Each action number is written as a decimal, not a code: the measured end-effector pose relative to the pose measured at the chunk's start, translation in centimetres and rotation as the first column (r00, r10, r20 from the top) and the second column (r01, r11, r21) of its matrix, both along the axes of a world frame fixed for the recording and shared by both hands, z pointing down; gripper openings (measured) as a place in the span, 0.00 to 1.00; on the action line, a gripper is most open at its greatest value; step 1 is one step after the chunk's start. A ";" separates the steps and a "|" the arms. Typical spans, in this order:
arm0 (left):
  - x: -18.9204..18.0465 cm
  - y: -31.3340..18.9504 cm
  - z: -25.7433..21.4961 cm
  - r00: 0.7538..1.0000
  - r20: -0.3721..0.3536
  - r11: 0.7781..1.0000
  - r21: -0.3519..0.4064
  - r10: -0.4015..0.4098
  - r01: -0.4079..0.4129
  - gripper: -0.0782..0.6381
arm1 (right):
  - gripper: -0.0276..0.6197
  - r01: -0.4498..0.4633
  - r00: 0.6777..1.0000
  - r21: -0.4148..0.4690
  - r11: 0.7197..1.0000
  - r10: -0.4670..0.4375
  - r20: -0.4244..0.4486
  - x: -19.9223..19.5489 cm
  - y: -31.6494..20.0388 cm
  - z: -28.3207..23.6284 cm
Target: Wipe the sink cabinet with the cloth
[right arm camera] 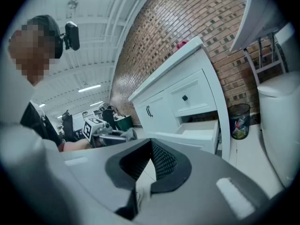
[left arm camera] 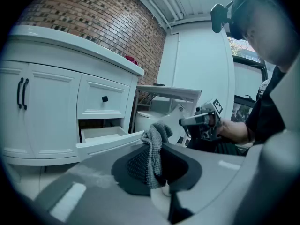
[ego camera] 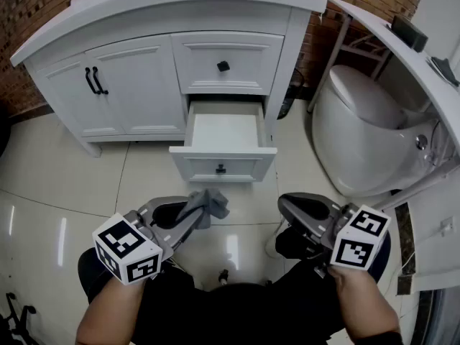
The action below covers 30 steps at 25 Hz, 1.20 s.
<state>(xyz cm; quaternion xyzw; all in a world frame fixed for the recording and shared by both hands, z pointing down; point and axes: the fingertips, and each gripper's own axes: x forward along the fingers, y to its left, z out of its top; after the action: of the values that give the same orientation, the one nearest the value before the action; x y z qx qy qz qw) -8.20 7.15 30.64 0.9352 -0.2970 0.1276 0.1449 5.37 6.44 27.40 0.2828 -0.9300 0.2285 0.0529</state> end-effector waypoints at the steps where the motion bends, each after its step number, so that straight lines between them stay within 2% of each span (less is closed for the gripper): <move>1: 0.2 0.1 0.0 1.000 0.006 1.000 0.002 0.006 -0.006 0.17 | 0.05 0.014 1.000 0.015 1.000 -0.014 -0.005 -0.2 0.0 -1.1; 5: 0.7 0.5 0.2 0.999 0.035 1.000 0.008 0.021 -0.022 0.17 | 0.05 0.075 0.996 0.073 0.995 -0.070 -0.060 -1.0 -0.4 -4.2; 7: 0.6 0.3 0.4 0.999 0.053 1.000 0.009 0.013 -0.014 0.16 | 0.05 0.096 0.993 0.071 0.993 -0.091 -0.078 -1.3 -1.5 -4.7; 13: 3.3 -1.7 1.6 0.991 0.134 1.000 0.002 0.026 -0.027 0.17 | 0.05 0.091 0.995 0.065 0.994 -0.088 -0.040 -2.3 -6.7 -5.8; 15: 5.2 -2.9 3.2 0.992 0.122 1.000 -0.022 0.015 -0.012 0.17 | 0.05 0.094 0.995 0.067 0.993 -0.093 -0.023 -3.0 -8.5 -5.8; 20: 8.7 -6.6 8.4 0.994 0.038 0.993 -0.057 -0.104 0.106 0.16 | 0.05 0.081 0.996 0.025 0.996 -0.080 -0.033 -3.2 -12.2 -2.8; 23: 10.5 -8.2 12.6 0.992 0.087 0.995 -0.035 -0.093 0.096 0.17 | 0.05 0.078 0.996 0.011 0.997 -0.077 -0.052 -3.0 -13.9 -1.1; 25: 11.3 -9.3 15.5 0.992 0.090 0.992 -0.076 -0.089 0.096 0.16 | 0.05 0.091 0.993 0.019 0.996 -0.089 -0.078 -3.2 -14.4 -0.1; 28: 11.8 -11.2 18.5 0.992 0.053 0.980 -0.157 -0.112 0.119 0.17 | 0.05 0.118 0.985 0.002 0.993 -0.117 -0.129 -3.5 -14.9 2.1; 30: 11.9 -12.3 20.0 0.991 0.042 0.974 -0.186 -0.125 0.130 0.16 | 0.05 0.140 0.983 -0.022 0.990 -0.142 -0.118 -4.0 -15.3 2.7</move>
<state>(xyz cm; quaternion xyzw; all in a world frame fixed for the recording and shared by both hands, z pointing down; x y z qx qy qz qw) 3.75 -5.14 50.65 0.8943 -0.3451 0.1594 0.2361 1.35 -8.83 30.12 0.2290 -0.9413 0.2135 0.1262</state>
